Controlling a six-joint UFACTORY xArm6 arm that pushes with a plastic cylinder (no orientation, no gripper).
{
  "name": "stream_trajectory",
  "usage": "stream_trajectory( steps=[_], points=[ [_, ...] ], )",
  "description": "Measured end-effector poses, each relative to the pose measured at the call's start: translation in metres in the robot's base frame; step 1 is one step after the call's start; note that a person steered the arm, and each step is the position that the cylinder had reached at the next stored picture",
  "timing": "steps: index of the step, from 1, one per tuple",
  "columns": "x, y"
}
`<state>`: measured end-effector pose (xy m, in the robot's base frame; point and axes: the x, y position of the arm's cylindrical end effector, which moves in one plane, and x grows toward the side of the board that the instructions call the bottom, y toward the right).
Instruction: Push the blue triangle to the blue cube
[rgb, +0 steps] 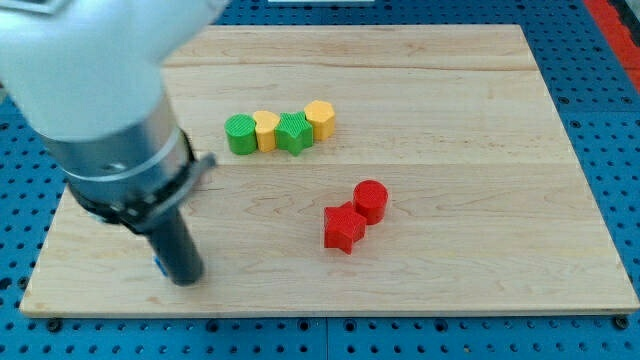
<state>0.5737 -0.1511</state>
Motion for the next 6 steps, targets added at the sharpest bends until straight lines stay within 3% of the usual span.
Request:
stream_trajectory(
  steps=[2,4,5,6],
  points=[
    [-0.057,-0.072],
    [-0.062,-0.138],
    [-0.070,-0.126],
    [-0.075,-0.077]
  ],
)
